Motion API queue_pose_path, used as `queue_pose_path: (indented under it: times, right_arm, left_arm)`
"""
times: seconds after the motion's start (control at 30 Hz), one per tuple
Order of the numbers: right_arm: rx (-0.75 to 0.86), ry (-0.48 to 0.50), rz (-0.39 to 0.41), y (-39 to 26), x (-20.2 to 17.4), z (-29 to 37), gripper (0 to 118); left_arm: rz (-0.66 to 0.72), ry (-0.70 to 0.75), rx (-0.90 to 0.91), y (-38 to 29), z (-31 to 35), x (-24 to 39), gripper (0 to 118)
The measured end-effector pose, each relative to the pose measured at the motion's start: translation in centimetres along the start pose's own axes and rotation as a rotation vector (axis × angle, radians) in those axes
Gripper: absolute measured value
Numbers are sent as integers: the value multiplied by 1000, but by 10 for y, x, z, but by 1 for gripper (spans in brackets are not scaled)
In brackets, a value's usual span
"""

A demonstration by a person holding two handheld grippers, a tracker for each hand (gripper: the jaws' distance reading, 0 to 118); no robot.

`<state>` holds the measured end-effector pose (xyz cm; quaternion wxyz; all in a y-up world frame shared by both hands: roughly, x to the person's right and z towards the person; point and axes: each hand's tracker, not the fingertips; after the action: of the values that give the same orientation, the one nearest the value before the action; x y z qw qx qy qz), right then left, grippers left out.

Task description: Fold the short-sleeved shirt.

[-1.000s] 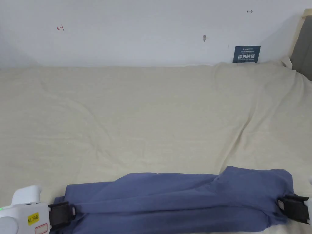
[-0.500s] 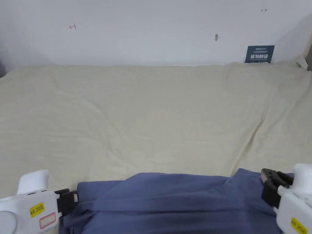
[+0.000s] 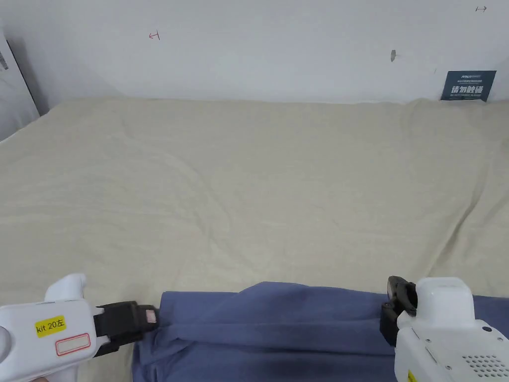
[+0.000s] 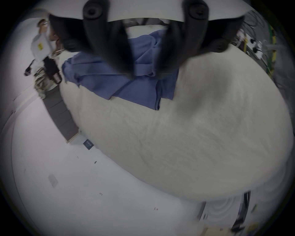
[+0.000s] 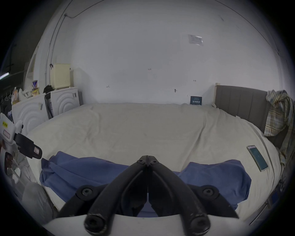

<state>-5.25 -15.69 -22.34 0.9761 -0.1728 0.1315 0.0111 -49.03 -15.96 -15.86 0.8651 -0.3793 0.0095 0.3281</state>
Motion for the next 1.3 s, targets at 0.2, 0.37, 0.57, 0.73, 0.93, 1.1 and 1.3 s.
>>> queue_pose_path:
  times: [0.2,0.37,0.57,0.73,0.93,1.1,1.3]
  right_arm:
    - [-29,20,-18,4,-10,-8,0]
    - [-90,14,4,0,-13,-22,0]
    - [-138,34,-59,-5,-11,-34,0]
    - [-168,43,-65,-9,-11,-39,0]
    - [-186,37,-63,-12,-10,-38,0]
    - [-200,16,-94,-13,3,-38,0]
    - [-227,-13,-187,-16,23,-40,0]
  left_arm:
    - [69,-46,-68,15,-28,-33,118]
    - [111,-74,-149,19,-51,-37,118]
    - [92,-135,-197,27,-62,-27,118]
    - [25,-109,-228,30,-66,-20,118]
    - [-84,38,-262,32,-71,-5,116]
    - [-134,152,-236,26,-57,9,86]
    - [-118,240,-187,22,-56,6,53]
